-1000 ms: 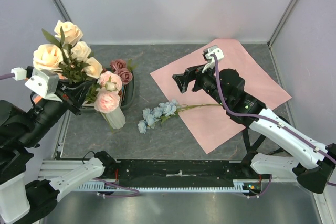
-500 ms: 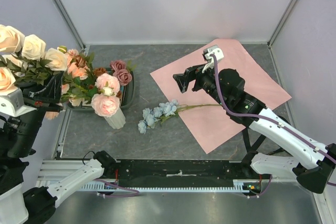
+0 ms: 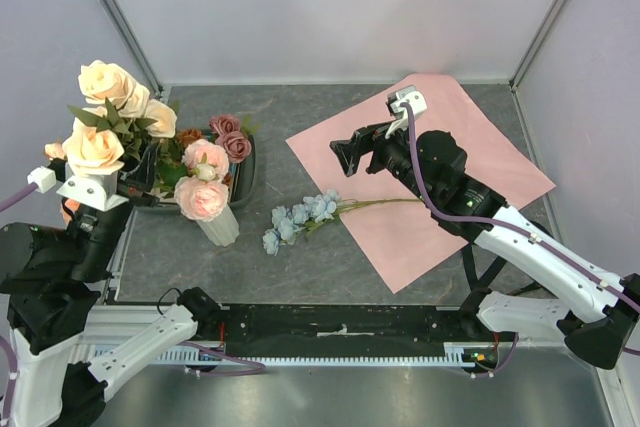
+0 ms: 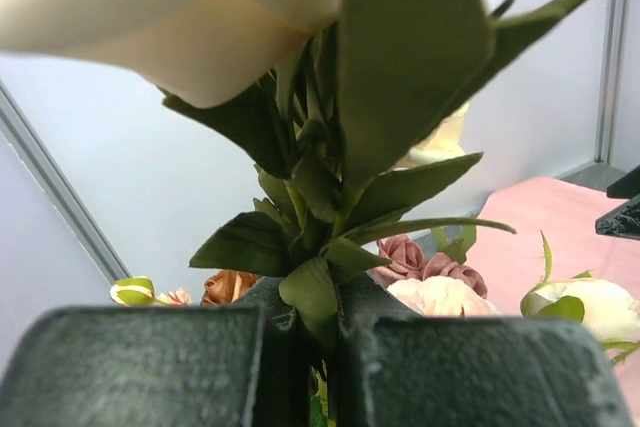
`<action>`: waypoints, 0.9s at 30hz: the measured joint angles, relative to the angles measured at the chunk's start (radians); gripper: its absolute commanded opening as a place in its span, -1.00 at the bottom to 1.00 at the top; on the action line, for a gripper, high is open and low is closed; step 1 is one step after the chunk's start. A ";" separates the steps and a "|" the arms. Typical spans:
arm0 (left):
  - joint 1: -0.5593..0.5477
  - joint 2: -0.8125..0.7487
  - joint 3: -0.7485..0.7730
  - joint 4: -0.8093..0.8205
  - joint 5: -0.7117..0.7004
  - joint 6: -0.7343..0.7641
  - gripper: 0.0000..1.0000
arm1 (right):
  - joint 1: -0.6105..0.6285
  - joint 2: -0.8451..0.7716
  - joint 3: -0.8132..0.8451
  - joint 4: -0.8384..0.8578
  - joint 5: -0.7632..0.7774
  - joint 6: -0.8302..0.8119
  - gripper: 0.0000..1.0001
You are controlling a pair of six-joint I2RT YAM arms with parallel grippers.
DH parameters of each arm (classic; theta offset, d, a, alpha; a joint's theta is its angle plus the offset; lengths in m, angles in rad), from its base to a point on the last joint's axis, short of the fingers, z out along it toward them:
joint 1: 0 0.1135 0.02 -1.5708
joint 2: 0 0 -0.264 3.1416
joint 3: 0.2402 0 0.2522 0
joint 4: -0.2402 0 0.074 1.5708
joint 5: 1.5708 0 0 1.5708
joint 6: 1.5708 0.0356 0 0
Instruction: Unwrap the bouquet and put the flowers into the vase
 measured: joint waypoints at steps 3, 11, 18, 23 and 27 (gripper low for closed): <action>0.000 -0.002 -0.005 0.023 0.000 0.012 -0.97 | 0.000 0.000 0.000 0.000 0.000 0.000 0.96; 0.000 -0.005 -0.023 0.051 -0.001 0.033 -0.96 | 0.000 -0.001 -0.003 0.000 0.000 -0.001 0.96; 0.000 -0.044 -0.114 0.051 -0.001 0.034 -0.96 | 0.000 -0.001 -0.011 0.000 -0.001 0.000 0.96; 0.000 -0.086 -0.219 0.047 -0.006 0.016 -0.97 | -0.001 -0.001 -0.020 0.000 -0.002 0.000 0.96; 0.000 -0.159 -0.360 0.073 -0.059 -0.031 -0.96 | -0.001 -0.001 -0.023 0.000 -0.006 0.001 0.96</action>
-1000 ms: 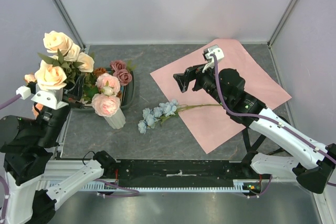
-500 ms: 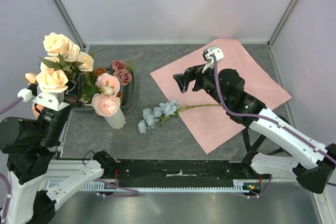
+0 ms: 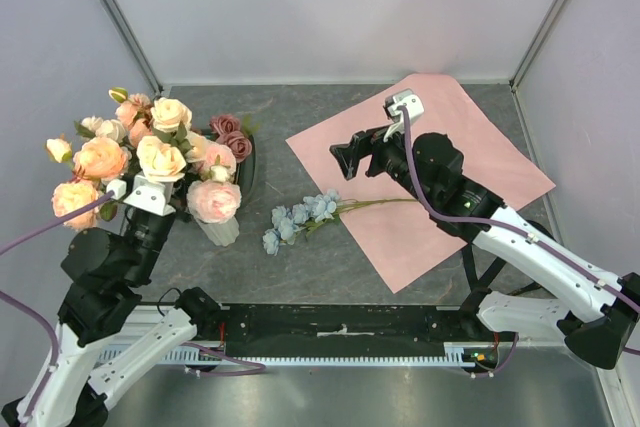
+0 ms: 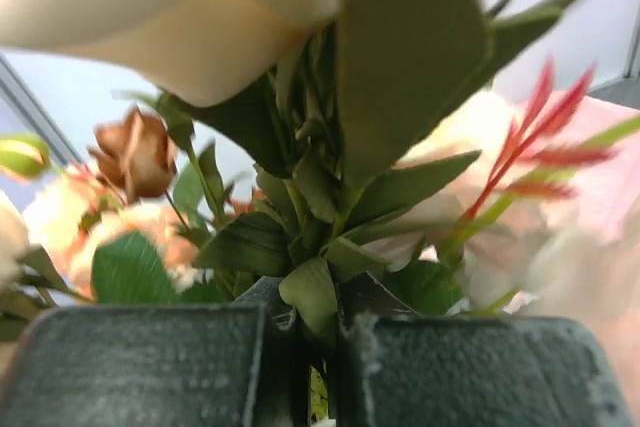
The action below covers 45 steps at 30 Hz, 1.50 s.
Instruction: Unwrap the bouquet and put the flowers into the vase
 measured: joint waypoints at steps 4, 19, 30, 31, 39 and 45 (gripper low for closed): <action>0.000 -0.062 -0.116 0.037 -0.083 -0.073 -0.96 | 0.000 0.002 -0.014 0.000 -0.004 0.000 0.96; 0.000 -0.132 -0.126 -0.039 -0.189 -0.269 0.35 | -0.005 0.257 -0.032 -0.199 0.017 -0.103 0.96; 0.000 -0.041 0.312 -0.192 0.037 -0.429 0.84 | -0.057 0.480 -0.033 -0.360 0.119 -0.355 0.84; 0.000 -0.035 0.346 -0.192 0.066 -0.437 0.85 | -0.077 0.495 -0.032 -0.355 0.097 -0.370 0.79; 0.000 0.087 0.610 -0.172 0.368 -0.475 0.86 | -0.153 0.618 -0.003 -0.321 -0.107 -0.521 0.55; 0.000 0.256 0.738 -0.165 0.558 -0.498 0.84 | -0.149 0.655 0.000 -0.284 -0.246 -0.629 -0.34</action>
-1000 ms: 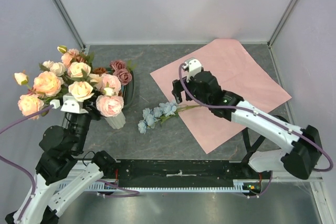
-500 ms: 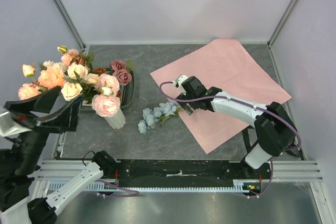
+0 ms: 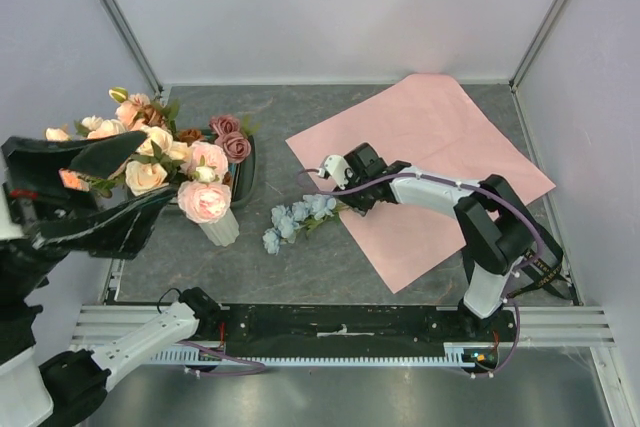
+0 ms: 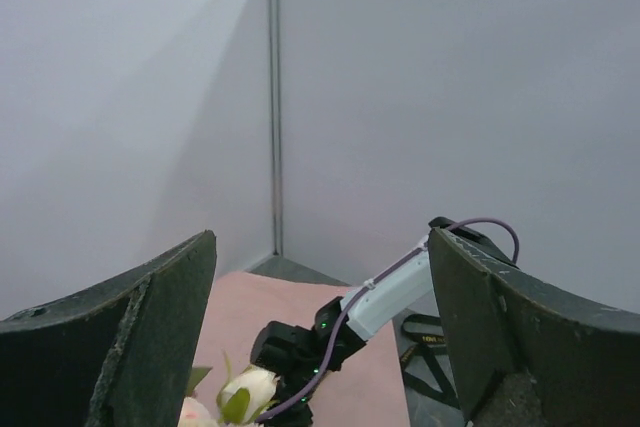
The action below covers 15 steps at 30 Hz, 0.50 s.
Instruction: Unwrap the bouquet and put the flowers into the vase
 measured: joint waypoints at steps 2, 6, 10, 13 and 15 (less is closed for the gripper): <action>0.000 0.053 0.019 -0.003 0.029 -0.013 0.82 | 0.001 0.029 0.007 0.003 -0.019 -0.017 -0.49; 0.000 0.153 0.030 -0.023 0.072 -0.040 0.78 | 0.006 0.051 0.009 0.014 -0.033 -0.039 -0.87; 0.000 0.220 0.030 -0.044 0.085 -0.058 0.78 | 0.021 0.027 0.009 0.031 -0.018 -0.043 -1.00; 0.000 0.240 0.030 -0.044 0.084 -0.069 0.78 | 0.035 -0.055 0.007 0.026 0.008 -0.032 -1.00; 0.000 0.245 0.036 -0.044 0.084 -0.073 0.77 | 0.039 -0.144 0.007 0.027 0.024 -0.012 -1.00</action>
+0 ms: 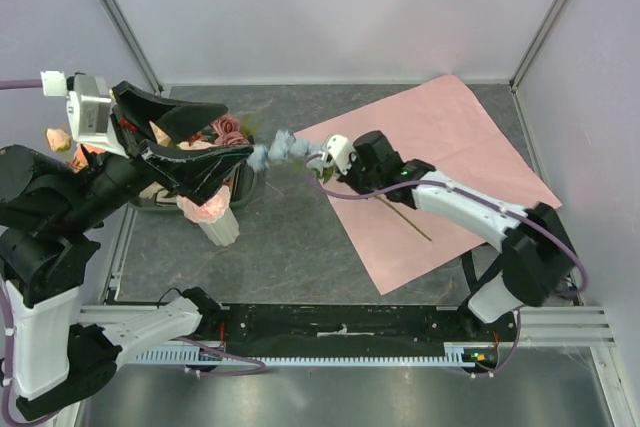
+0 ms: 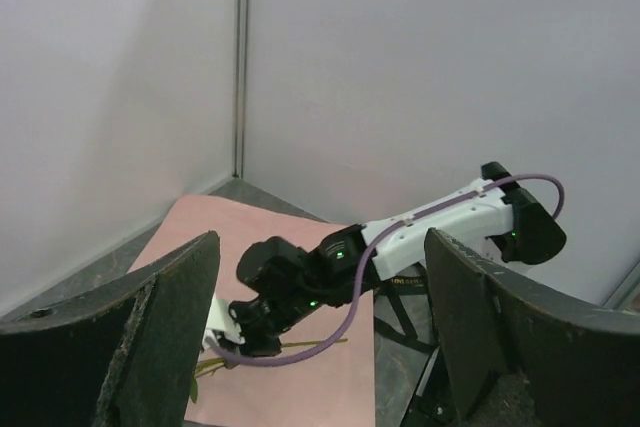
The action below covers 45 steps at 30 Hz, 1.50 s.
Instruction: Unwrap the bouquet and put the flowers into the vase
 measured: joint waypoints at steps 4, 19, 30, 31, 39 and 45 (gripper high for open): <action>0.000 0.003 0.035 0.017 -0.002 -0.003 0.77 | -0.010 -0.195 0.000 0.016 0.039 0.082 -1.00; 0.000 0.140 0.131 0.033 0.005 -0.062 0.84 | -0.081 -0.577 -0.123 0.587 -0.120 0.692 -1.00; 0.000 0.356 0.135 -0.021 0.076 -0.085 0.72 | 0.040 -0.587 -0.138 0.916 -0.264 0.884 -1.00; 0.000 0.369 0.135 -0.022 0.084 -0.087 0.72 | 0.043 -0.590 -0.138 0.922 -0.277 0.892 -1.00; 0.000 0.403 0.136 0.035 0.214 -0.126 -0.48 | 0.060 -0.590 -0.134 0.903 -0.378 0.905 -1.00; 0.008 0.402 0.138 0.081 0.283 -0.130 -0.97 | 0.063 -0.543 -0.039 0.821 -0.460 0.911 -0.20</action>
